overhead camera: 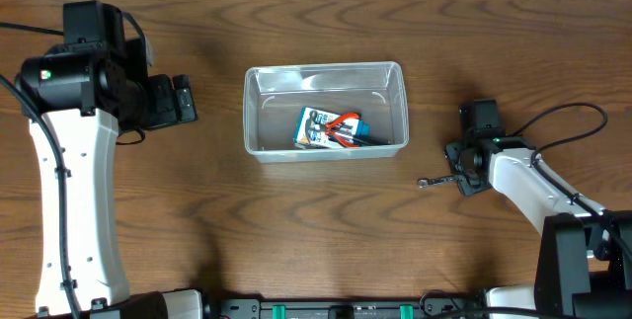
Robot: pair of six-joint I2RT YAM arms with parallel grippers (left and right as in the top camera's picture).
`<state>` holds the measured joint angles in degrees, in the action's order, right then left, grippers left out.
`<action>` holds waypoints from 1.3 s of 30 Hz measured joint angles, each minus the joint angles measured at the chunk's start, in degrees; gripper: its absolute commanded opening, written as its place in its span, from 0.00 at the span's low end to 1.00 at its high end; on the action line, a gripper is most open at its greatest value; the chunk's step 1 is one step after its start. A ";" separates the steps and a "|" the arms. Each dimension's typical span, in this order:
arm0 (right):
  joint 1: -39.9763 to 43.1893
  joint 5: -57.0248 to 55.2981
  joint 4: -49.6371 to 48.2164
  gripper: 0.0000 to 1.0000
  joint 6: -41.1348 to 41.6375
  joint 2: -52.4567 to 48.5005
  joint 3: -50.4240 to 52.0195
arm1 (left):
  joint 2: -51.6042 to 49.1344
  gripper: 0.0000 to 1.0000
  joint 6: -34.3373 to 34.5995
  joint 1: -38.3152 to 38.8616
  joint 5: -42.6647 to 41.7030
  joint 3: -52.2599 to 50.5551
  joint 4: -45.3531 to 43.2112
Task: Pack container
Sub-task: 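Move the right gripper back down over the silver wrench, then grasp the silver combination wrench with the right gripper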
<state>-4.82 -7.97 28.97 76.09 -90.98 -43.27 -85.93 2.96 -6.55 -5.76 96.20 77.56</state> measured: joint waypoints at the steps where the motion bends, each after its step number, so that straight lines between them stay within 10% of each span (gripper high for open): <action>1: 0.00 -0.04 -0.04 0.45 0.00 0.00 0.07 | 0.00 0.98 0.00 0.00 0.00 0.00 0.02; 28: 0.52 -0.46 -1.55 0.01 0.20 -0.15 0.63 | 0.00 0.98 0.00 0.00 0.00 0.00 0.59; 39: 0.52 0.79 -6.97 0.01 -3.76 -0.55 0.83 | 0.00 0.98 0.00 0.00 0.00 0.00 1.55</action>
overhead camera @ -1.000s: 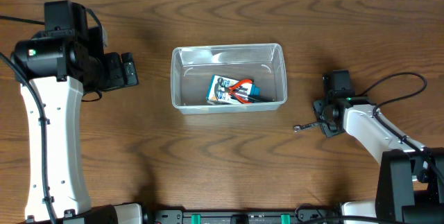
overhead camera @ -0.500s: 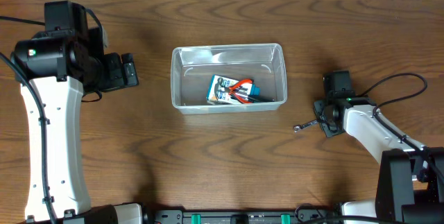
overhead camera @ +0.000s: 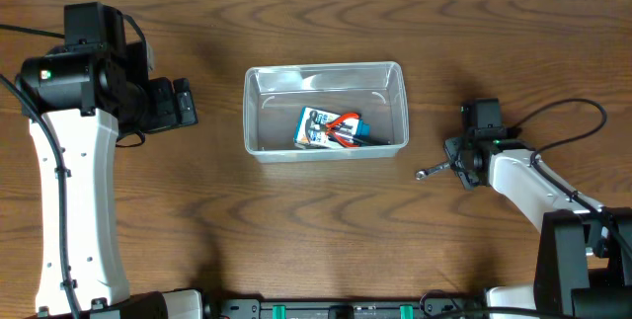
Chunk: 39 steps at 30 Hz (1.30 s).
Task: Pack container
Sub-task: 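Grasp the silver combination wrench with the right gripper, then carry the wrench into the container and release it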
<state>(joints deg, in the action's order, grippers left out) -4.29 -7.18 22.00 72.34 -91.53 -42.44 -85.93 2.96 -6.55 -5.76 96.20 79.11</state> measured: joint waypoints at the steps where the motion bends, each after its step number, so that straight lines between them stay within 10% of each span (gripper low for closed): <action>1: 0.00 0.39 -1.27 0.01 -1.44 0.00 0.00 | 0.00 0.98 0.00 0.00 0.00 0.00 0.00; 19: -3.13 2.91 0.96 0.01 -36.92 2.78 -16.02 | 0.00 0.98 0.00 0.00 0.00 0.00 0.09; 39: -23.06 16.52 3.15 0.01 -102.40 2.97 -30.80 | 0.00 0.98 0.00 0.00 0.00 0.00 0.11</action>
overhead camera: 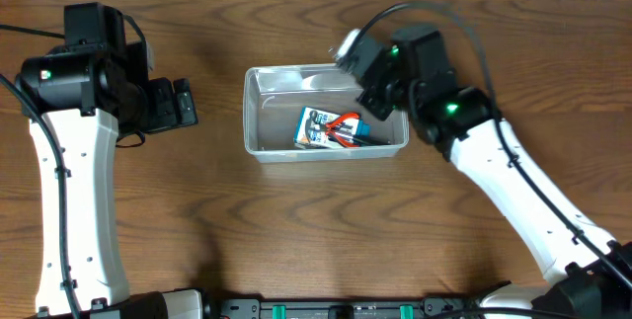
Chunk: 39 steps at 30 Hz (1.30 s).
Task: Pack container
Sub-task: 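Carry the wrench into the container and release it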
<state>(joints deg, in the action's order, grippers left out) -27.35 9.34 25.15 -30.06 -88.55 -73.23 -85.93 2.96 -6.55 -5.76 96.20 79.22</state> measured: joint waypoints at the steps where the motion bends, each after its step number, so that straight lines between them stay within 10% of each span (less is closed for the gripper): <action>1: -0.66 0.33 0.59 0.01 -1.22 0.00 0.00 | 0.00 0.98 0.00 0.00 0.00 0.00 0.00; 39: 0.31 3.50 21.18 0.08 -18.10 -26.01 -14.16 | 0.00 0.98 0.00 0.00 0.00 0.00 -0.09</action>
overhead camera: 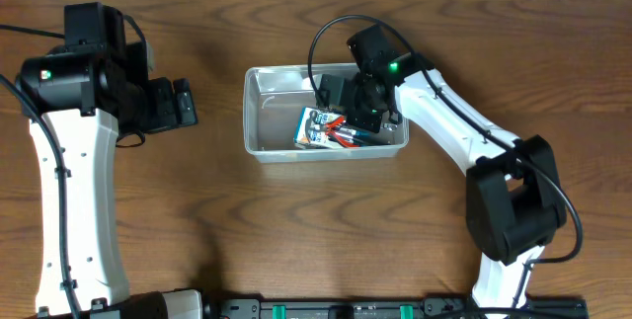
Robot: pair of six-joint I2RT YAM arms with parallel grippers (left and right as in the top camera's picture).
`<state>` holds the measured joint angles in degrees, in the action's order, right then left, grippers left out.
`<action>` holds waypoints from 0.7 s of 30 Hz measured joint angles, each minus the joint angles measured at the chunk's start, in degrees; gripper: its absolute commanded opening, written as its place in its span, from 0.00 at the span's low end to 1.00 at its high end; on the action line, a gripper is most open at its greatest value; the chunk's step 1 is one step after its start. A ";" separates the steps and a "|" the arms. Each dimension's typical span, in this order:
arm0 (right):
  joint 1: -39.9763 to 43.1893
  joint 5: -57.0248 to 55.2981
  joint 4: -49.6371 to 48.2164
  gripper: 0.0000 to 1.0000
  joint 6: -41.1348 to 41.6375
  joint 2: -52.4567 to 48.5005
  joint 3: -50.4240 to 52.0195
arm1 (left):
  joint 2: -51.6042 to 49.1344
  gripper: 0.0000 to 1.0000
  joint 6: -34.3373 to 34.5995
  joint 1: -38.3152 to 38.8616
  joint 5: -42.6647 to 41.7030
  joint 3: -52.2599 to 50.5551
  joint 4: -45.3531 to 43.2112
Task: Pack container
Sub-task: 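Carry the wrench into the container and release it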
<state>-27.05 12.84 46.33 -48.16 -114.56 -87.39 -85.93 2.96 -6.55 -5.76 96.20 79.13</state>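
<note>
A clear plastic container (251,112) sits at the table's middle. Inside it lie a blue-and-white packet (314,127) and a red-handled tool (343,121). My right gripper (343,95) reaches down into the container's right half, just above those items. Its dark fingers hide whatever is between them, so its state is unclear. My left gripper (186,103) hovers well to the left of the container, with nothing visible in it. Whether its fingers are apart cannot be judged from above.
The brown wooden table (316,230) spreads around the container. The left arm's white link (74,200) runs down the left side. The right arm's white link (454,131) and black cable (326,33) cross from the container to the lower right.
The right arm was high over the container's right end. Now its gripper is low inside the container, over the packet and red-handled tool. The left arm is unchanged.
The right gripper was at the table's right, on a small metal tool lying on the wood, and the tool then sat slightly higher. Later the arm was high over the container. Now the gripper is inside it; the metal tool is out of sight.
</note>
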 measured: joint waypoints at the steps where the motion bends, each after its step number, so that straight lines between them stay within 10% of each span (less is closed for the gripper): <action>1: 0.13 0.00 0.26 0.13 -0.20 -0.44 0.00 | 0.00 0.98 0.00 0.00 0.00 0.00 0.00; 8: 0.13 0.09 -0.48 0.51 -0.04 -1.01 -0.26 | 0.00 0.98 0.00 0.00 0.00 0.00 0.09; 21: 0.85 -2.80 -3.26 0.67 13.86 3.85 -5.77 | 2.71 0.98 -0.20 0.02 2.29 -0.15 -3.32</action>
<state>-26.20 10.04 43.07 -34.30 -110.72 -93.17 -83.22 2.76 -6.52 -3.46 96.05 75.81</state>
